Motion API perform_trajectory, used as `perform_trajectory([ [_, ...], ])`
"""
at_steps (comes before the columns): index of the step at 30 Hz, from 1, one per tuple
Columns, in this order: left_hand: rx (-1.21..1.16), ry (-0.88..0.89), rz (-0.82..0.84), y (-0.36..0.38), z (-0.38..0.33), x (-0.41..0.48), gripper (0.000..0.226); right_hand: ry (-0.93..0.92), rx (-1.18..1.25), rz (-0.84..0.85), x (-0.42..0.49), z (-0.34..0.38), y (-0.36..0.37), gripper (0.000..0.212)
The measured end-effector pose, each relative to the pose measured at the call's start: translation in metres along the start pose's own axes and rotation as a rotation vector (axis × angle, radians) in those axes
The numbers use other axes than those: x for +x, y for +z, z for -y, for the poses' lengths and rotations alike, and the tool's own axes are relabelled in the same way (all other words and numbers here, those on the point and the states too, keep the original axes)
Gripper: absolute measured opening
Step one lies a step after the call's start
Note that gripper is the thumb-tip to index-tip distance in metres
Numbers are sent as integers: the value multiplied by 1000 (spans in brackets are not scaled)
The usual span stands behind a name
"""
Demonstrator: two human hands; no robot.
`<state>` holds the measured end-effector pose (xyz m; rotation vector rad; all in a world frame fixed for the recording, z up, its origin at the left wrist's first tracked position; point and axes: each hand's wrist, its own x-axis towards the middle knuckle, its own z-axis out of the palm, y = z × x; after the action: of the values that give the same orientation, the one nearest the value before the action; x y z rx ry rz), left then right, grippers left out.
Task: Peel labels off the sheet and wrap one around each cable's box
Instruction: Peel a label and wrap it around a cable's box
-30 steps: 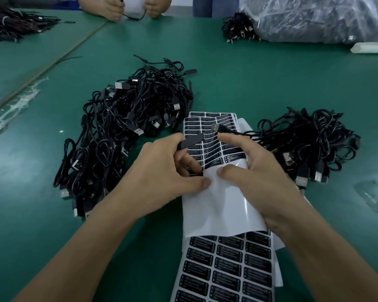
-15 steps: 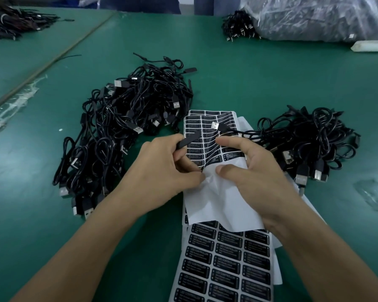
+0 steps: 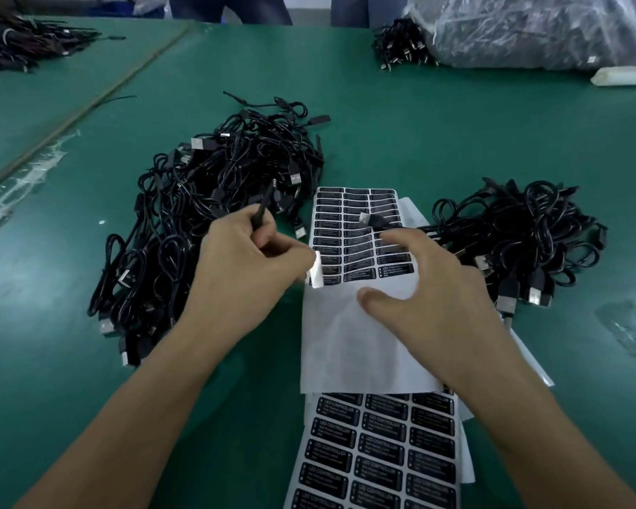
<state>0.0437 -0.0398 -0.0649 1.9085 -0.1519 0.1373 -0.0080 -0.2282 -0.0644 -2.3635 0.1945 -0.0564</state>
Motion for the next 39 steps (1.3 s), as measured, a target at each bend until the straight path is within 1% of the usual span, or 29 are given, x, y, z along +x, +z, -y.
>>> perform_trajectory([
  [3,-47,-3,2,1,3,1,48,-10,-220,-32,-4,2,-1,75],
  [5,-54,-1,5,3,5,1,52,-65,-293,-100,-7,5,0,73],
  [6,-51,0,6,3,5,0,53,-116,-284,-145,-9,7,2,66],
  [9,-35,-1,24,6,2,-2,49,-308,-159,-258,-9,14,12,29],
  [10,-34,-4,30,7,1,-2,48,-351,-126,-268,-8,17,16,23],
  [12,-19,-8,37,10,-1,-4,48,-381,-80,-265,-9,19,24,23],
  [17,-11,-15,59,13,-3,-8,54,-324,-41,-259,-6,15,31,20],
  [21,-38,-16,72,13,-7,-8,51,-323,-31,-240,-6,13,30,9],
  [24,-59,-10,94,12,-8,-8,49,-324,1,-259,-5,13,29,3],
  [27,-117,-12,104,13,-8,-8,47,-264,212,-248,-2,13,25,8],
  [29,-158,-15,115,13,-8,-8,44,-210,321,-211,1,13,22,11],
  [31,-135,-17,143,12,-8,-9,41,-136,487,-141,4,13,21,15],
  [33,-99,-19,158,13,-8,-10,43,-54,624,-95,6,13,19,16],
  [36,-99,-16,152,15,-5,-10,45,8,726,-70,6,13,19,18],
  [39,-113,-22,148,14,-5,-8,45,-4,726,-61,6,14,17,16],
])
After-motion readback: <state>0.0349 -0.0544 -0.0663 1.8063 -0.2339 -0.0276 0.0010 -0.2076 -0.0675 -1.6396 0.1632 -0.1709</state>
